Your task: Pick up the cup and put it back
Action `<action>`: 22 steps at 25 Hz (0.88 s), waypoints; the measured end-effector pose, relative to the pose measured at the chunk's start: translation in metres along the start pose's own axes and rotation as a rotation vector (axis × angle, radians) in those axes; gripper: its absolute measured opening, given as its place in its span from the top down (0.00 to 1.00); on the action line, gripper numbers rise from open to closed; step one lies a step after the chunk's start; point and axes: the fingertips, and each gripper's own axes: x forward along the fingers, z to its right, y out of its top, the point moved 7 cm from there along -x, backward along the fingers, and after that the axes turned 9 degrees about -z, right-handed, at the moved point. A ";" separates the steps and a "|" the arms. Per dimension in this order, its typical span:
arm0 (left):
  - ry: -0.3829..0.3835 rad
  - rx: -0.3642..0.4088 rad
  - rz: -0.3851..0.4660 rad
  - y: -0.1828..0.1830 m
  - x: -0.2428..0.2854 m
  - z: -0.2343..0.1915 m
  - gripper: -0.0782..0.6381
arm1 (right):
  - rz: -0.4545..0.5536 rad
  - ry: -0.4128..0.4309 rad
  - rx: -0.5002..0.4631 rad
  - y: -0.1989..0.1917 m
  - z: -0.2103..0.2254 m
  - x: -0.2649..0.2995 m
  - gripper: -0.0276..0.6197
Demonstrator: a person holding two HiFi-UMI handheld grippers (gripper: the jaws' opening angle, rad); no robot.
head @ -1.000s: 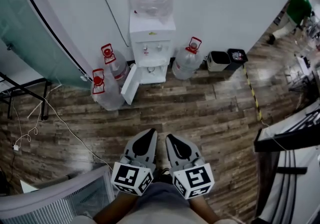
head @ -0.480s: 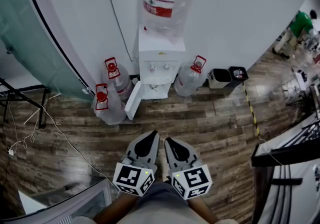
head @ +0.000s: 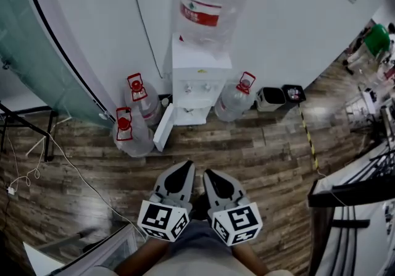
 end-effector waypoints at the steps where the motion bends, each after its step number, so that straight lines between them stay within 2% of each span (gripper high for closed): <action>1: 0.000 -0.002 0.000 0.001 0.003 -0.002 0.88 | 0.001 0.002 0.002 0.002 0.002 0.003 0.92; 10: 0.025 0.006 0.010 0.018 0.051 -0.024 0.88 | 0.018 0.041 0.008 0.026 0.037 0.044 0.92; 22: 0.069 0.014 -0.014 0.060 0.167 -0.043 0.88 | 0.012 0.090 0.018 0.085 0.134 0.104 0.92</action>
